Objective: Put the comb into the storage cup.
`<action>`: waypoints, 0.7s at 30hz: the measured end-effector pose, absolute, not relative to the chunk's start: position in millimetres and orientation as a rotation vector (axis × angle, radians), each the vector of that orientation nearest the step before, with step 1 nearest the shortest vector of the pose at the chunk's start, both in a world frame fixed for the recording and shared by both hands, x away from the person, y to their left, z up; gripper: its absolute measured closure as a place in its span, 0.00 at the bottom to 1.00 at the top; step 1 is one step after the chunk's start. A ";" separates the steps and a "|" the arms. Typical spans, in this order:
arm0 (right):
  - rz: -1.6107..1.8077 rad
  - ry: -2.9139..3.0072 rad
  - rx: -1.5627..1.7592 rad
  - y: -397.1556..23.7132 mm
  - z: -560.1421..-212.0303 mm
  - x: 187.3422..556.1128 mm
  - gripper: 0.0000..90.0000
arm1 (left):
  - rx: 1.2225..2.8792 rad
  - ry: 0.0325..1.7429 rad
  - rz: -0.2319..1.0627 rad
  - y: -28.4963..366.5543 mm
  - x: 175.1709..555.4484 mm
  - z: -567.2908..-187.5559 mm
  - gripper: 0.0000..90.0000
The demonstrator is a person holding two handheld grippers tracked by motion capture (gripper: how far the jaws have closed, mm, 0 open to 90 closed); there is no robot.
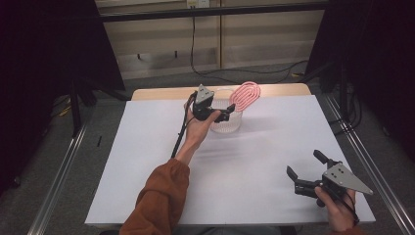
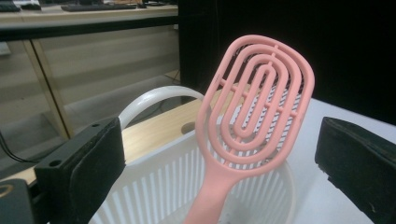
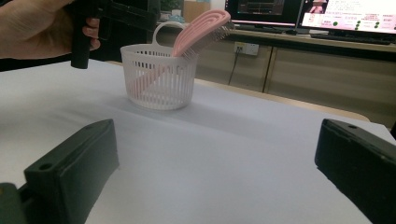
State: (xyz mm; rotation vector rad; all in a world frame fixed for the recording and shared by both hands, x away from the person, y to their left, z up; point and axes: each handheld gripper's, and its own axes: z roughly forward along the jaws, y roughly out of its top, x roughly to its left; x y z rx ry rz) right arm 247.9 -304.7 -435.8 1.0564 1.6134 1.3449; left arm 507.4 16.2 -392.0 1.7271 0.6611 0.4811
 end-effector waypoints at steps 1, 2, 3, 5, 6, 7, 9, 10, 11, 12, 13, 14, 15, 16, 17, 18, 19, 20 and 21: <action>1.344 1.614 1.056 -304.5 -435.8 248.1 0.00 | 1.726 0.659 0.492 17.9 505.5 -390.8 0.02; 1.344 1.614 1.059 -304.7 -435.9 248.3 0.00 | 1.728 0.652 0.489 19.3 504.7 -390.2 0.02; 1.341 1.614 1.058 -305.2 -436.0 248.5 0.00 | 1.714 0.657 0.491 21.8 503.1 -389.5 0.02; 1.342 1.611 1.064 -305.6 -436.4 248.6 0.00 | 1.690 0.659 0.508 26.1 501.6 -389.7 0.02; 1.342 1.611 1.063 -305.4 -436.4 248.4 0.00 | 1.687 0.659 0.513 28.8 501.2 -389.8 0.02; 1.339 1.612 1.058 -305.2 -436.2 248.3 0.00 | 1.675 0.663 0.519 31.4 500.7 -390.2 0.03; 1.339 1.618 1.053 -304.3 -435.7 248.3 0.00 | 1.662 0.674 0.525 35.9 499.3 -391.5 0.03; 1.337 1.617 1.052 -304.0 -435.7 248.3 0.00 | 1.668 0.673 0.538 38.1 498.8 -391.9 0.03; 1.335 1.614 1.054 -304.0 -435.6 248.4 0.00 | 1.657 0.679 0.521 40.4 498.2 -392.8 0.02; 1.336 1.613 1.057 -304.3 -435.7 248.4 0.00 | 1.657 0.686 0.505 42.2 497.8 -392.8 0.02; 1.336 1.609 1.062 -304.5 -435.8 248.4 0.00 | 1.656 0.682 0.516 43.5 496.7 -392.6 0.02; 1.336 1.607 1.066 -304.7 -435.9 248.4 0.00 | 1.657 0.681 0.532 44.2 495.3 -392.0 0.02; 1.336 1.606 1.066 -304.8 -435.9 248.4 0.00 | 1.660 0.675 0.541 46.6 493.9 -390.8 0.02; 1.335 1.607 1.064 -305.0 -435.9 248.5 0.00 | 1.648 0.681 0.531 47.7 493.0 -390.2 0.02; 1.333 1.610 1.063 -305.0 -435.9 248.6 0.00 | 1.642 0.689 0.525 49.6 491.2 -389.0 0.02; 1.333 1.610 1.062 -304.9 -436.0 248.7 0.00 | 1.635 0.687 0.529 50.7 489.6 -388.0 0.02; 1.334 1.611 1.061 -304.9 -436.0 248.8 0.00 | 1.636 0.681 0.525 52.3 486.8 -386.6 0.02; 1.335 1.610 1.062 -304.8 -436.0 248.9 0.00 | 1.639 0.674 0.526 53.0 486.3 -386.2 0.02; 1.334 1.610 1.062 -304.8 -436.0 248.9 0.00 | 1.634 0.669 0.529 54.4 484.6 -385.6 0.02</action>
